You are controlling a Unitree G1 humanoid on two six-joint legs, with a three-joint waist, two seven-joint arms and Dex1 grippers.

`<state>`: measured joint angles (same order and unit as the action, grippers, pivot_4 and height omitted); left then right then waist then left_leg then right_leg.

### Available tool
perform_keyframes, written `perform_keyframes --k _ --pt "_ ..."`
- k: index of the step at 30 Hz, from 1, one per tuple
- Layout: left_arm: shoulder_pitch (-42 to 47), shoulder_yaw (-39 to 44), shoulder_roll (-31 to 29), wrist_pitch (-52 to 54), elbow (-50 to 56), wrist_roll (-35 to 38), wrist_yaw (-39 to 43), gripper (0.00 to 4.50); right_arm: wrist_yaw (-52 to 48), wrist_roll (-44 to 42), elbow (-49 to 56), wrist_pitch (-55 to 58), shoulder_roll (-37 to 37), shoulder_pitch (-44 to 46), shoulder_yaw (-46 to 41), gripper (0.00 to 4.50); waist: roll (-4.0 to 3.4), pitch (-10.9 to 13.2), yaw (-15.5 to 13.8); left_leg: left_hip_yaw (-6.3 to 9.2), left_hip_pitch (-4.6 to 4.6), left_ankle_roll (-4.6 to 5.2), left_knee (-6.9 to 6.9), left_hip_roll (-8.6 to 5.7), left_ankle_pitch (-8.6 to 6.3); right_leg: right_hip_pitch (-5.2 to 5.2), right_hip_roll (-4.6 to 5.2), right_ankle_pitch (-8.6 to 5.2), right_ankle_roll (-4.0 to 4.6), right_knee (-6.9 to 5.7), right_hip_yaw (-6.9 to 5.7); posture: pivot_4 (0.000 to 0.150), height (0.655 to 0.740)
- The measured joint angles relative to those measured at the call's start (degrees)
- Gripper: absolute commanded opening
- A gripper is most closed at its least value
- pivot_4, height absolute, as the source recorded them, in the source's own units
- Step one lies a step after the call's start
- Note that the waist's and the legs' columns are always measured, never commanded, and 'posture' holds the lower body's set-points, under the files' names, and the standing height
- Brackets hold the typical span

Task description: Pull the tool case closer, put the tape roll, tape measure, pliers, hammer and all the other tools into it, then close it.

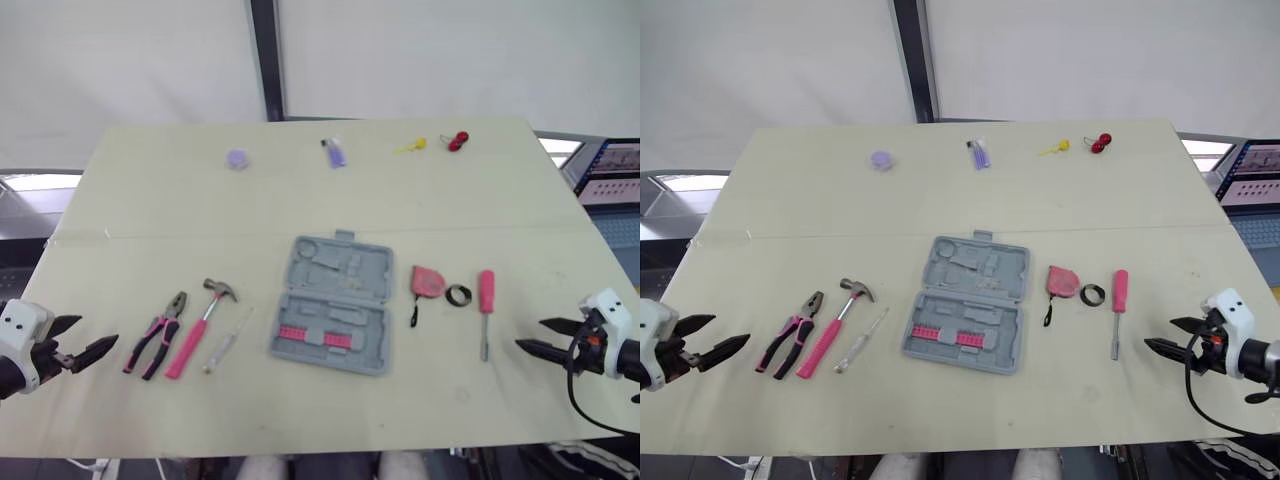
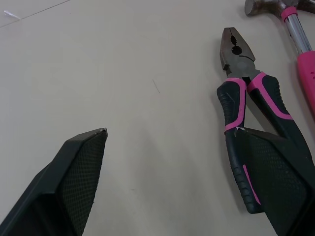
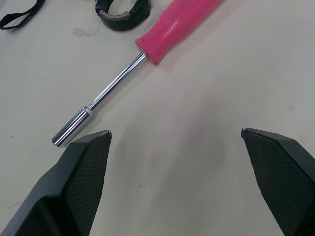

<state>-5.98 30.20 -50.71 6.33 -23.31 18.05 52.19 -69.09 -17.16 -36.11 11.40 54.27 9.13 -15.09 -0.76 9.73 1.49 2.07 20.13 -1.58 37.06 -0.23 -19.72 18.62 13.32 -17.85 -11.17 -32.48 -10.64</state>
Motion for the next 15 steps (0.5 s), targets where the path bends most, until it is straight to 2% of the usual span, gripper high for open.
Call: perform_keyframes --k 15 --pt "1.1 0.0 0.0 1.1 -0.5 -0.3 0.5 4.46 0.5 0.0 -0.2 -1.1 -0.1 0.1 0.0 4.5 0.0 0.0 0.0 -0.01 -0.01 0.0 0.01 0.0 0.0 0.01 0.0 0.0 0.0 -0.03 0.01 0.15 0.74"
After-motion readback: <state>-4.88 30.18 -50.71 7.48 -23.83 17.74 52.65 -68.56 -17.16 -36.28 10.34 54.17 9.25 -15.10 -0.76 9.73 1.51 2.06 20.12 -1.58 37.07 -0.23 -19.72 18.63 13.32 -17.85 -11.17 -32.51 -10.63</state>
